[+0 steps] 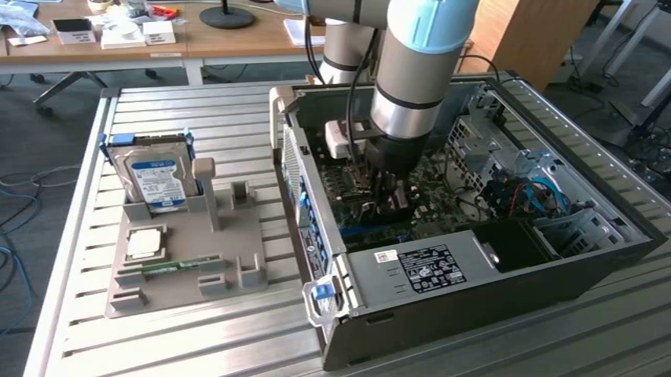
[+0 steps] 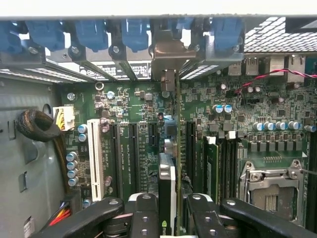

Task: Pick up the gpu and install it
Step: 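Insert the gpu into the slot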

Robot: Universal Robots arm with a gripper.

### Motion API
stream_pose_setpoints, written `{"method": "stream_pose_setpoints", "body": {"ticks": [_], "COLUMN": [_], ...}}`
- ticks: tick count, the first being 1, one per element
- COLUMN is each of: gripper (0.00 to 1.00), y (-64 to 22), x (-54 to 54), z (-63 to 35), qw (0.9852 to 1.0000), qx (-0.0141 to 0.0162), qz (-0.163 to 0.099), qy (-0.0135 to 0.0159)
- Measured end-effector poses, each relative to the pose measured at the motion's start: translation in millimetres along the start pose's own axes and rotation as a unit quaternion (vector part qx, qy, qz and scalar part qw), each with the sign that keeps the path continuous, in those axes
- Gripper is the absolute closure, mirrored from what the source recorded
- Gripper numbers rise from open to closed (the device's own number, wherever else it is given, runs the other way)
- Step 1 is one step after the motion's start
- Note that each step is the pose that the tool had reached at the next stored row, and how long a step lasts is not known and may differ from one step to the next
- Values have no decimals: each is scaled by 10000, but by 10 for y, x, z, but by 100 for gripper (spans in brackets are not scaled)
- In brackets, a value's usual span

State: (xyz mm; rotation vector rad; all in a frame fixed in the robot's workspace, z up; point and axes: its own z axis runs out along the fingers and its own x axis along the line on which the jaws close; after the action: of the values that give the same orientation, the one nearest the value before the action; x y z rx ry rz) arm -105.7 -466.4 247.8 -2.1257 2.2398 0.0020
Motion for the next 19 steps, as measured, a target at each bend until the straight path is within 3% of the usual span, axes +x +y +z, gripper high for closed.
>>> {"method": "stream_pose_setpoints", "body": {"ticks": [6, 19], "gripper": [73, 73], "y": [3, 4], "x": [2, 2], "z": [36, 60], "qw": [10000, 10000], "qx": [-2, -2], "qz": [3, 3], "qy": [-51, -53]}}
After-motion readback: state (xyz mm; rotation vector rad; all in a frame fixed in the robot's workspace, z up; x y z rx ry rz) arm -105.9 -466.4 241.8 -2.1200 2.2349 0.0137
